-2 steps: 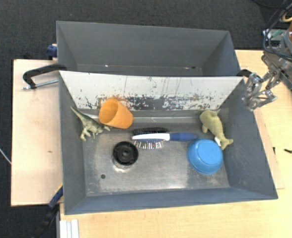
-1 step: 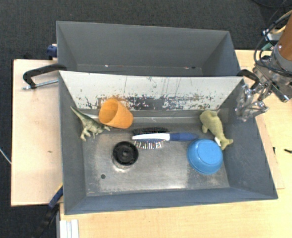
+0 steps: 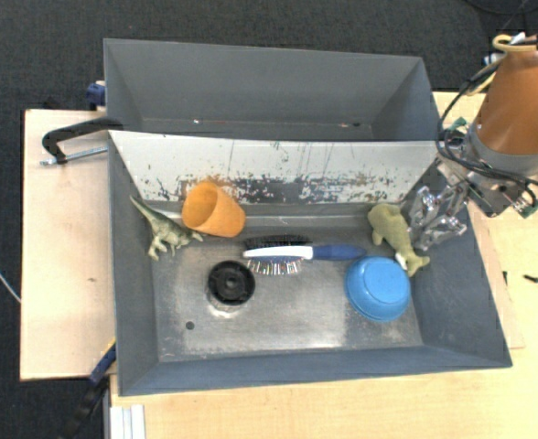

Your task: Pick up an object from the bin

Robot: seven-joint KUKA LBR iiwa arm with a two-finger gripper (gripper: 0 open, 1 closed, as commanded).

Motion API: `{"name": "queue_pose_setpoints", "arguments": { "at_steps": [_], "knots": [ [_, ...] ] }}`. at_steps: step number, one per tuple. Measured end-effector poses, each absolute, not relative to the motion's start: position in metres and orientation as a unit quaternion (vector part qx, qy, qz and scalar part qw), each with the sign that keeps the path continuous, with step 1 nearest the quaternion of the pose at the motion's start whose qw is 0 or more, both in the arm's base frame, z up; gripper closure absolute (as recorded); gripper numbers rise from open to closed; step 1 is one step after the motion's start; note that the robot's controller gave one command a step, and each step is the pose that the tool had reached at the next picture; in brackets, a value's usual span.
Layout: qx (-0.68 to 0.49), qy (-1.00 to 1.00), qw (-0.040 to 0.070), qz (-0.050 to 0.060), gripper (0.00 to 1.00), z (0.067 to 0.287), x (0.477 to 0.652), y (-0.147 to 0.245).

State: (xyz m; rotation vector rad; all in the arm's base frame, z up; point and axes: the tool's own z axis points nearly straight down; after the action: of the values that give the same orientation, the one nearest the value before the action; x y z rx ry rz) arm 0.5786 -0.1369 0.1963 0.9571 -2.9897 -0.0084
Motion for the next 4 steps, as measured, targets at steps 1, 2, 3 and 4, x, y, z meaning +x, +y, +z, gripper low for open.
{"name": "queue_pose_setpoints", "arguments": {
  "at_steps": [1, 2, 3, 4],
  "knots": [
    [0.169, -0.986, 0.001, -0.002, 1.0, 0.152, 0.546, -0.126],
    [0.17, -0.985, -0.001, 0.0, 0.0, 0.154, 0.547, -0.126],
    [0.227, -0.974, -0.007, 0.002, 0.0, 0.096, 0.591, -0.141],
    [0.02, -1.0, -0.006, 0.004, 0.0, 0.09, 0.591, -0.145]
  ]
}}
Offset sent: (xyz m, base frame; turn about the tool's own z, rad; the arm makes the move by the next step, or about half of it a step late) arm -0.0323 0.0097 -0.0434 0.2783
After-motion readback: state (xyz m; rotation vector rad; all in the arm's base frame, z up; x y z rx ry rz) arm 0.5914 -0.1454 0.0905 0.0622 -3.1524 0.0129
